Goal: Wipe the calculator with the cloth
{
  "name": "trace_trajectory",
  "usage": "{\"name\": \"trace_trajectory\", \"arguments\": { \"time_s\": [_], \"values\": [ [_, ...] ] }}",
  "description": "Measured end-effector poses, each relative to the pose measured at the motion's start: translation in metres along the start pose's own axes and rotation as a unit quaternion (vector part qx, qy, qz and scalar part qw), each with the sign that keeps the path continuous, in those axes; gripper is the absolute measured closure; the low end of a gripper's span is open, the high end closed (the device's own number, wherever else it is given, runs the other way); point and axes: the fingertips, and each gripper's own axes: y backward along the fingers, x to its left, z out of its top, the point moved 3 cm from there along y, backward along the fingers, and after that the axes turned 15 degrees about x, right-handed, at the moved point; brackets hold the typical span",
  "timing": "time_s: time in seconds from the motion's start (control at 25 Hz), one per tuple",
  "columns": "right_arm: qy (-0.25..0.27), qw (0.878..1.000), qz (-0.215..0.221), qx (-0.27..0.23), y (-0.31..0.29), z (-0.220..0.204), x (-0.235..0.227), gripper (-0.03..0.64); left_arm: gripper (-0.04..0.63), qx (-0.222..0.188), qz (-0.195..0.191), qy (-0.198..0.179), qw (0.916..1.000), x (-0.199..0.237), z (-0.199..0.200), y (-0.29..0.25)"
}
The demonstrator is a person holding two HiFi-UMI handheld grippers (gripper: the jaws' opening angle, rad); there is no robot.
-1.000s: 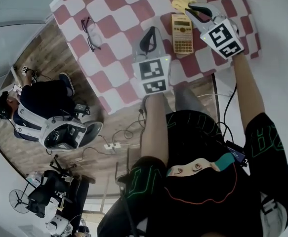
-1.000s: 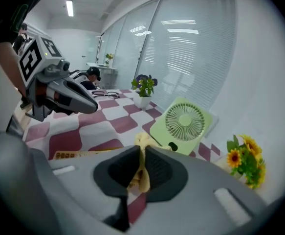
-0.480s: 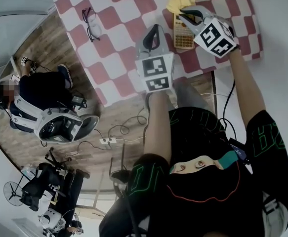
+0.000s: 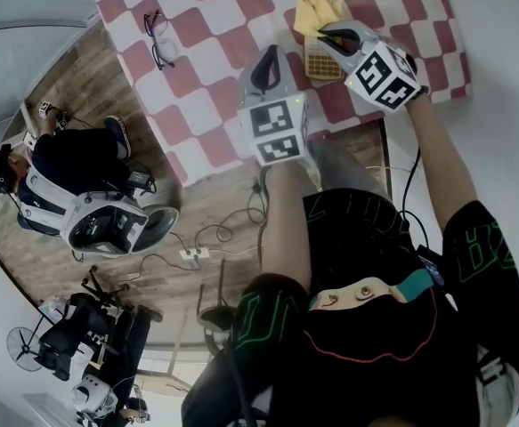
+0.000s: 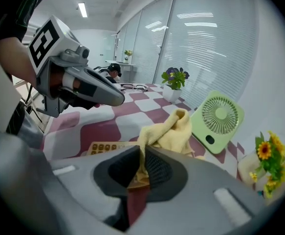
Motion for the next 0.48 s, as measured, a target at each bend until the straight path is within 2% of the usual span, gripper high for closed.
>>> {"name": "trace_trajectory", "arguments": {
  "time_s": [0.2, 0.48],
  "values": [
    [0.01, 1.0, 0.004, -0.008, 0.003, -0.001, 0.014, 0.581, 0.585, 0.011, 0.013, 0.009, 0.9998, 0.002, -0.009, 0.007],
    [0.005, 1.0, 0.009, -0.013, 0.012, -0.007, 0.033, 0.581, 0.585, 0.005, 0.024, 0.021, 0.9995, 0.0, -0.017, 0.019]
  ]
}}
